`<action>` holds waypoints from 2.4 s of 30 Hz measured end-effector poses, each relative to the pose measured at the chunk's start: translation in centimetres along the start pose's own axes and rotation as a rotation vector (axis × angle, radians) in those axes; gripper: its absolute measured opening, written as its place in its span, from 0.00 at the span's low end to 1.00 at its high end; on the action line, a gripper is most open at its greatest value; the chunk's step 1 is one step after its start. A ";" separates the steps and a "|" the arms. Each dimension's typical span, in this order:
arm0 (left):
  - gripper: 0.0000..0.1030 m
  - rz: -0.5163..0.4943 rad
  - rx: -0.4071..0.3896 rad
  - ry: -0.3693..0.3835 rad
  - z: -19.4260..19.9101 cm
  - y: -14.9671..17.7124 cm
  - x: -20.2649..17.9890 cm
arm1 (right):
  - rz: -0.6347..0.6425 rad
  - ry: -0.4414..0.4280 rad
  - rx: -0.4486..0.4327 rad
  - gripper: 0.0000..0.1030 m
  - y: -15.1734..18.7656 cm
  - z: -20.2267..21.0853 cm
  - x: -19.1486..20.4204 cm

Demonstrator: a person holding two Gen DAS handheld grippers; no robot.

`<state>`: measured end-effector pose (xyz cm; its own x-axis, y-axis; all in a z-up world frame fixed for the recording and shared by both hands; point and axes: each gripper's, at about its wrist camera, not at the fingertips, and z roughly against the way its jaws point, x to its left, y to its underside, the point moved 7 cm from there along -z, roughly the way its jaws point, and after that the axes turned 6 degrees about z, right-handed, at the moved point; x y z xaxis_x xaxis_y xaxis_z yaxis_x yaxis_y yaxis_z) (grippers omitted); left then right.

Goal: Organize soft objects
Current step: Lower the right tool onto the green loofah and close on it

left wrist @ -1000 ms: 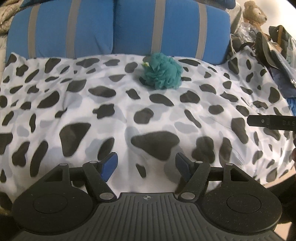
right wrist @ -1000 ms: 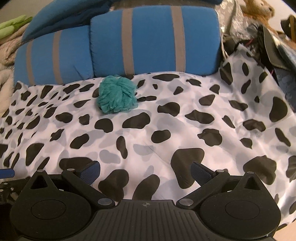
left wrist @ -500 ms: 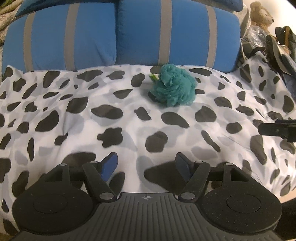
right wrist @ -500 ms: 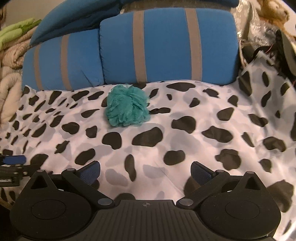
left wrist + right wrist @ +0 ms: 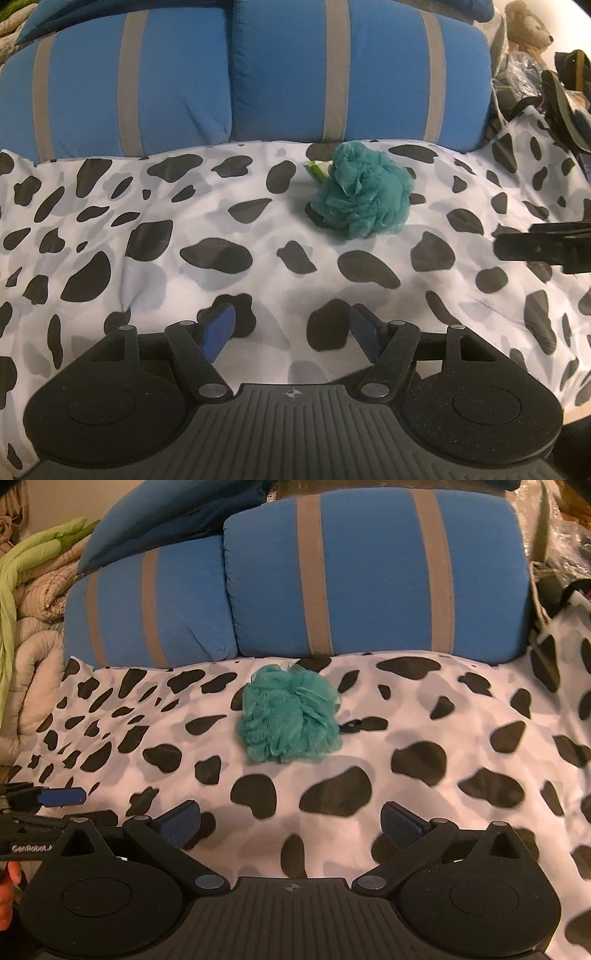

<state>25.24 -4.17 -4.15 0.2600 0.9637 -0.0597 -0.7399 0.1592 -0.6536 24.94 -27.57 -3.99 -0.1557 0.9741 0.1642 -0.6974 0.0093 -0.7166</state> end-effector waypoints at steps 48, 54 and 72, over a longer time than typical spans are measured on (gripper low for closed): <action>0.66 -0.042 0.054 0.012 -4.7 -2.2 -2.3 | -0.055 -0.081 -0.044 0.70 -5.8 -19.4 -0.9; 0.66 -0.043 0.018 0.021 -4.5 -2.6 -3.0 | -0.018 -0.072 -0.047 0.61 -5.9 -17.0 -0.9; 0.66 -0.096 -0.089 -0.005 -5.9 -3.1 -5.8 | 0.062 0.085 -0.073 0.60 -6.0 -7.5 -5.5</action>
<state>29.75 -11.50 -6.24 0.3237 0.9461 0.0106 -0.6533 0.2316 -0.7208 35.22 -31.26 -5.70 -0.1353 0.9888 0.0623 -0.6350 -0.0383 -0.7716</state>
